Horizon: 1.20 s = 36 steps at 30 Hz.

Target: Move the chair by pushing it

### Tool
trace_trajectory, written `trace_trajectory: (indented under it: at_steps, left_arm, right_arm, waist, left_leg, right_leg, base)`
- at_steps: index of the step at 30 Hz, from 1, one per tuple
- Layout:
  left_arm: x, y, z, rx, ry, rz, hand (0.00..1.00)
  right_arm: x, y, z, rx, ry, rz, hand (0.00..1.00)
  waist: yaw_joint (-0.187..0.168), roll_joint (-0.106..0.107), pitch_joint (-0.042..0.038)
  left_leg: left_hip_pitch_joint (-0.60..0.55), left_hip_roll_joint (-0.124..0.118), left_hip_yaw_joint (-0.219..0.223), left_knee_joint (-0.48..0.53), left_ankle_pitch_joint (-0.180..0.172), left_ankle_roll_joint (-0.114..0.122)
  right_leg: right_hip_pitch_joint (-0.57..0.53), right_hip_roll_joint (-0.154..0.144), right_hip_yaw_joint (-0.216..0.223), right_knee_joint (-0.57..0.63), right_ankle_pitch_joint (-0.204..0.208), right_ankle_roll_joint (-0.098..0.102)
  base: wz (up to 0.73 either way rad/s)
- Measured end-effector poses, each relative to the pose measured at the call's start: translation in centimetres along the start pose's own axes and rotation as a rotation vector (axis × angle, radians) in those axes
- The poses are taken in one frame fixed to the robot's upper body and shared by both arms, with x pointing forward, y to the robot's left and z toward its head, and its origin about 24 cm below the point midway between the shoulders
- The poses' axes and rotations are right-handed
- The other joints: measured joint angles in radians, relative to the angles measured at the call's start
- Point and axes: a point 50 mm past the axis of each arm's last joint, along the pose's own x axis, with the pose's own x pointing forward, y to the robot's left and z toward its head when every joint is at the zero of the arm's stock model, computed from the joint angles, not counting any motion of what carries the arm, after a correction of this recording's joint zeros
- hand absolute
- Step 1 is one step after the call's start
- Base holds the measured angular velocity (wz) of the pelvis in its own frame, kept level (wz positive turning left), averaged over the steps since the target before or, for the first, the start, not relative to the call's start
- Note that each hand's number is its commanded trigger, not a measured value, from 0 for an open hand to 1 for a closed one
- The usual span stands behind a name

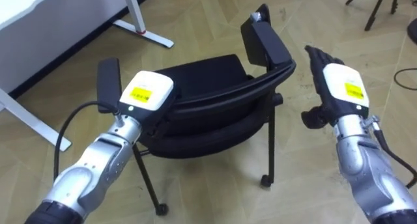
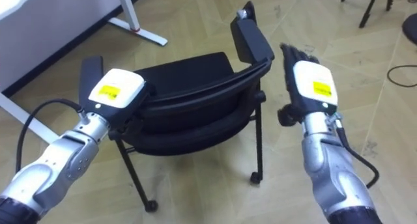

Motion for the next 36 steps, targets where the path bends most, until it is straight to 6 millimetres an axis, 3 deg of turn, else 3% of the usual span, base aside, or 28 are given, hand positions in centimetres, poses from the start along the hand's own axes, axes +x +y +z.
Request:
trace_trajectory:
  at_steps: [8, 16, 30, 36]
  left_arm:
    - [0.0, 0.0, 0.4, 0.001, -0.026, -0.001, 1.00]
    - [0.1, 0.2, 0.8, 0.007, -0.051, 0.011, 1.00]
    - [0.1, 0.4, 1.1, 0.014, -0.056, 0.016, 1.00]
    - [0.3, 0.5, 1.5, 0.024, -0.068, 0.019, 1.00]
  right_arm:
    - [0.0, 1.1, 1.8, -0.014, -0.081, 0.074, 0.00]
    - [1.4, -1.1, 4.7, -0.022, -0.213, -0.006, 0.00]
    - [1.3, -1.6, 6.1, -0.157, -0.284, 0.045, 0.00]
    - [0.8, -0.6, 6.7, -0.197, -0.325, 0.095, 0.00]
  waist:
    - [0.036, 0.000, 0.0011]
    - [0.043, 0.000, 0.0066]
    - [0.051, -0.003, 0.0100]
    - [0.064, -0.019, 0.0093]
  left_leg:
    - [0.010, -0.001, -0.002, -0.004, 0.000, 0.000]
    - [0.007, -0.001, -0.009, -0.004, 0.000, 0.000]
    - [0.000, -0.001, -0.008, -0.005, 0.000, 0.000]
    - [0.003, -0.001, -0.008, -0.006, 0.000, 0.000]
  right_leg:
    - [0.001, 0.000, 0.019, 0.000, 0.000, 0.000]
    - [0.004, 0.000, 0.002, -0.001, 0.000, 0.000]
    - [-0.002, 0.000, -0.006, -0.001, 0.000, 0.000]
    - [0.000, 0.000, -0.004, -0.001, 0.000, 0.000]
  base:
    - [-0.06]
    - [0.04]
    - [0.01]
    - [0.00]
